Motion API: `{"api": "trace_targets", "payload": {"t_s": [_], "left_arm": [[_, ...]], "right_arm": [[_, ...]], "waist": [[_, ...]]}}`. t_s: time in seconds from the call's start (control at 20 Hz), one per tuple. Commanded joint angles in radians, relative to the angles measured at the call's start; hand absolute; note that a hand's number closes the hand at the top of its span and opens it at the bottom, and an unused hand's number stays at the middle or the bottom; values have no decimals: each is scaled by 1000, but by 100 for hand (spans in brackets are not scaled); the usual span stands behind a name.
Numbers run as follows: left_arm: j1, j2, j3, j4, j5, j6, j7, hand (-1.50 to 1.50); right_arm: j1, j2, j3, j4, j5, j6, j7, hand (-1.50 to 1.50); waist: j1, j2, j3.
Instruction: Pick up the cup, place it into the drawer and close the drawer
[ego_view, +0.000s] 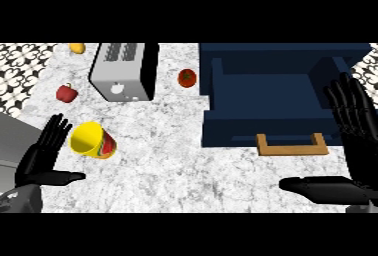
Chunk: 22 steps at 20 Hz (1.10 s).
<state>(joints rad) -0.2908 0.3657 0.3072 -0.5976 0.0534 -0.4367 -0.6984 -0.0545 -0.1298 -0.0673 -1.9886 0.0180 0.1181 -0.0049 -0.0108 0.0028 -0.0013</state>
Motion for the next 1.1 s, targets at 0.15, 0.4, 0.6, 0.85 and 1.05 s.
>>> {"api": "trace_targets", "payload": {"t_s": [0.15, 0.4, 0.6, 0.85, 1.05], "left_arm": [[-70, 17, -1, 236, -46, -34, -215, -150], [-87, 62, 10, 318, -56, -59, -295, -150], [-124, 40, 3, 364, -73, -20, -316, -150], [-142, 1, -11, 381, -94, 32, -352, -150], [-163, 21, -3, 405, -87, -4, -339, -150]], "right_arm": [[19, -24, -51, 9, -52, 41, -26, -150], [-4, 11, 14, 12, 8, 11, -8, -150], [-13, -15, -18, 44, -6, 32, -32, -150], [-2, 15, 11, 36, 6, 22, -39, -150], [4, -1, -8, 21, -25, 44, -40, -150]], "waist": [[-4, 2, 0], [-9, 5, -2], [-16, 10, -3], [-17, 10, -3], [-23, 9, -4]]}}
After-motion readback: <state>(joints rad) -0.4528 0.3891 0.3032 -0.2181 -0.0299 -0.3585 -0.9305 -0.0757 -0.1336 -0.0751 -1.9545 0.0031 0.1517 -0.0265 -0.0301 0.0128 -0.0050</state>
